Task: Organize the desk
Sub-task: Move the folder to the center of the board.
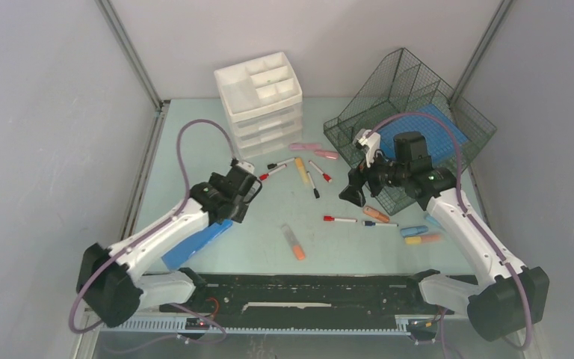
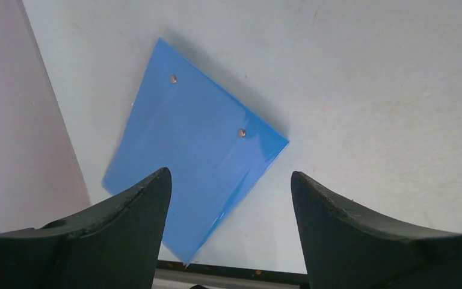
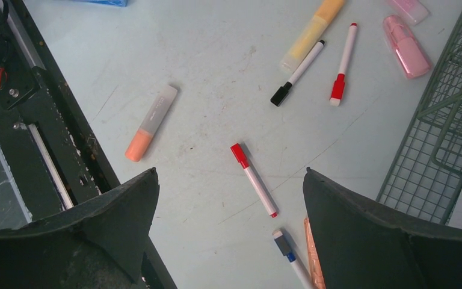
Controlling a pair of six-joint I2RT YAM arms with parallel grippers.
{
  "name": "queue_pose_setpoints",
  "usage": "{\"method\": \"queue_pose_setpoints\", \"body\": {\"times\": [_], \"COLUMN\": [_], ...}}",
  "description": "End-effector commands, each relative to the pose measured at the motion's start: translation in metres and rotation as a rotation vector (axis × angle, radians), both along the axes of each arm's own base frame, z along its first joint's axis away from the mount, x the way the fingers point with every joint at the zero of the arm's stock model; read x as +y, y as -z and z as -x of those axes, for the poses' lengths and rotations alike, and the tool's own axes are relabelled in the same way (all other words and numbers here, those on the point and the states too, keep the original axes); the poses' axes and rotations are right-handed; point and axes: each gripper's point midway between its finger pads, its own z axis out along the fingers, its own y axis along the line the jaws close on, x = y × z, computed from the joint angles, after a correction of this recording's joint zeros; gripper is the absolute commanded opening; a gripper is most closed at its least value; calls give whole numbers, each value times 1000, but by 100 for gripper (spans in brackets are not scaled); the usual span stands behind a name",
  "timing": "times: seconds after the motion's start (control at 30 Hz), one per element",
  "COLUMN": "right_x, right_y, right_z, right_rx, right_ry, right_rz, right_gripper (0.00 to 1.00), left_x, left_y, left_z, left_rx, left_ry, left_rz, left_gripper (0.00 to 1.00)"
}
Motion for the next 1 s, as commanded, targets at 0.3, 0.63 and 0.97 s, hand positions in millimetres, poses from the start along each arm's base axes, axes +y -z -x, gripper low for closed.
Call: {"method": "queue_pose_setpoints", "body": {"times": [0.3, 0.63, 0.97], "right_x": [-1, -4, -8], "right_y": [-26, -26, -31], "right_z": [-2, -3, -3], "right_rx": [-80, -85, -101], "right_ry": [-4, 5, 13], "right_rz": [-17, -15, -22], "right_gripper": [97, 97, 97], "left_x": [-14, -14, 0], "left_y": [22, 65, 93], "left_z": [-3, 10, 10], "left_rx": [131, 215, 266], "left_ry": [324, 390, 368], "left_rz": [-470, -650, -844], "left_gripper": [78, 78, 60]}}
